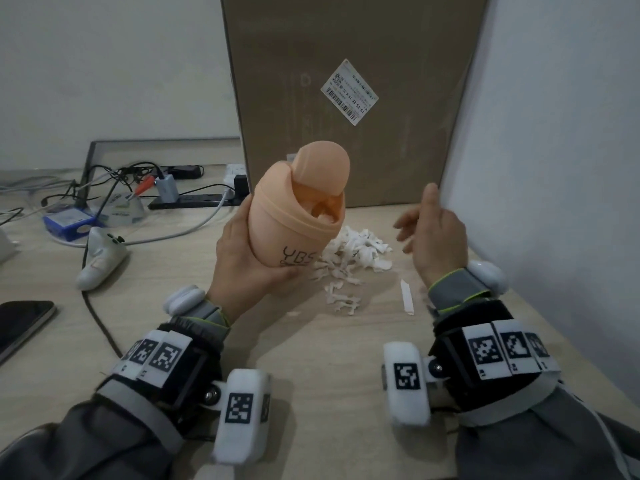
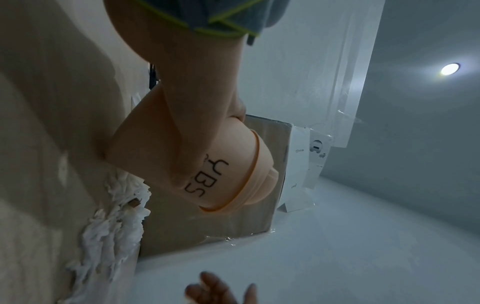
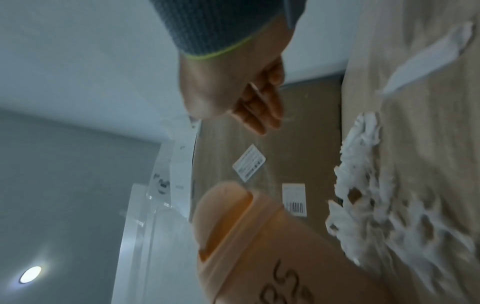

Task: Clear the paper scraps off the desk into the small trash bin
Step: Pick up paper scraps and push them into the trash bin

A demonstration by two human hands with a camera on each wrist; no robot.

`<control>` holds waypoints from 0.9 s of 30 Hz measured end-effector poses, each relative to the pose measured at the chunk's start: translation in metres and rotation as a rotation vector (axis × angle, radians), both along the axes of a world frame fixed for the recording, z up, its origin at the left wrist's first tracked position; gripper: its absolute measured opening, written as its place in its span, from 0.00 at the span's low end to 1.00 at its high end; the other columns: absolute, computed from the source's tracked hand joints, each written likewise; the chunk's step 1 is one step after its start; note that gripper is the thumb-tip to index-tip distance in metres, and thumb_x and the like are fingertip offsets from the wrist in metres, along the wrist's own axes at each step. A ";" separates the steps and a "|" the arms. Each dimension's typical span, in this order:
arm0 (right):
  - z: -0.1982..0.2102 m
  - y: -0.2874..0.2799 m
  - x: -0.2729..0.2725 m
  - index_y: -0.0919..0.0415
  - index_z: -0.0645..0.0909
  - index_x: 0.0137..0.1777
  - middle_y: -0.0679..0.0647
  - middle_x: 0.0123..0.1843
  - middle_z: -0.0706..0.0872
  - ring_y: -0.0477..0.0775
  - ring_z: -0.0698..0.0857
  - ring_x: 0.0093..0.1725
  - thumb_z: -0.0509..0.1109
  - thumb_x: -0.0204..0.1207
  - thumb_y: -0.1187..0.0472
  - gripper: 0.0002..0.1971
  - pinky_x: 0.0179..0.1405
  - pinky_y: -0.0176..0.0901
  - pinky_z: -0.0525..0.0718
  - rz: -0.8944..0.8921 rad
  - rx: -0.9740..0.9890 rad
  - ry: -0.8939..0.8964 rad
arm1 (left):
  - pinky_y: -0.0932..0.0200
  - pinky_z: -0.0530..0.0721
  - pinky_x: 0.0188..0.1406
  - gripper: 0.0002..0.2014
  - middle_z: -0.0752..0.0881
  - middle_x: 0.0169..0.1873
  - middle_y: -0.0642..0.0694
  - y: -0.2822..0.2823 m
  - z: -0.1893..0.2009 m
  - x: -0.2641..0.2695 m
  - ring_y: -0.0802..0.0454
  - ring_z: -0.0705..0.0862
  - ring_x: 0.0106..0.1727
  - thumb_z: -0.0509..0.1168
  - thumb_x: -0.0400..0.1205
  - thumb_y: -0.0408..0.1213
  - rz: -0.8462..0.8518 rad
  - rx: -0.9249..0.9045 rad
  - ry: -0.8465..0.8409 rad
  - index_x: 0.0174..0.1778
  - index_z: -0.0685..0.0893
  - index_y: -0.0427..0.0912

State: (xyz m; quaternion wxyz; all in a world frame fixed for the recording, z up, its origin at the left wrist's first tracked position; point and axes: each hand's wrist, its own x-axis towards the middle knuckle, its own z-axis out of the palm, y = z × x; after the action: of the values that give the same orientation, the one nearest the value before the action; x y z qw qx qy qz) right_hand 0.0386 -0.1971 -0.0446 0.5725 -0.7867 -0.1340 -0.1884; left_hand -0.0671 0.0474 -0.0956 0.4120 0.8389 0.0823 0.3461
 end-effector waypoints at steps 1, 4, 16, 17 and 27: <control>-0.001 -0.007 0.007 0.55 0.83 0.31 0.56 0.33 0.89 0.62 0.86 0.37 0.39 0.76 0.33 0.37 0.50 0.57 0.83 -0.035 -0.126 0.102 | 0.31 0.78 0.77 0.67 0.74 0.80 0.48 0.001 0.000 0.000 0.43 0.75 0.80 0.85 0.52 0.63 0.015 -0.019 -0.005 0.89 0.59 0.60; -0.005 -0.020 0.015 0.66 0.83 0.43 0.63 0.35 0.89 0.64 0.88 0.38 0.40 0.81 0.38 0.37 0.54 0.54 0.82 -0.051 -0.485 0.374 | 0.32 0.79 0.75 0.68 0.75 0.79 0.49 0.001 0.001 0.000 0.44 0.76 0.78 0.83 0.51 0.65 0.051 -0.095 -0.021 0.88 0.59 0.58; -0.023 0.013 -0.005 0.64 0.82 0.49 0.57 0.48 0.87 0.53 0.88 0.49 0.56 0.85 0.54 0.17 0.50 0.42 0.86 0.667 -0.257 0.600 | 0.30 0.80 0.75 0.66 0.76 0.77 0.48 0.017 -0.001 -0.003 0.41 0.77 0.77 0.83 0.49 0.64 0.175 -0.257 -0.078 0.86 0.61 0.60; -0.024 0.014 -0.006 0.62 0.83 0.49 0.55 0.50 0.87 0.52 0.87 0.52 0.57 0.85 0.57 0.14 0.51 0.42 0.86 0.711 -0.265 0.553 | 0.30 0.79 0.75 0.67 0.76 0.77 0.48 0.019 -0.001 -0.003 0.41 0.77 0.77 0.83 0.49 0.65 0.191 -0.266 -0.076 0.86 0.61 0.60; -0.043 0.027 0.023 0.53 0.68 0.74 0.55 0.76 0.69 0.61 0.71 0.71 0.61 0.81 0.48 0.23 0.68 0.50 0.71 0.214 -0.809 -0.009 | 0.31 0.78 0.77 0.68 0.75 0.78 0.50 0.026 -0.006 -0.002 0.44 0.77 0.78 0.84 0.49 0.66 0.221 -0.286 -0.079 0.87 0.59 0.60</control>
State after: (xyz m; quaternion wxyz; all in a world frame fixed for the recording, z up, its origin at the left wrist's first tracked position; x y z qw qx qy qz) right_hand 0.0621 -0.1698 -0.0878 0.2332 -0.9288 -0.2808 -0.0636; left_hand -0.0688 0.0731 -0.1014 0.4896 0.7432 0.2063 0.4067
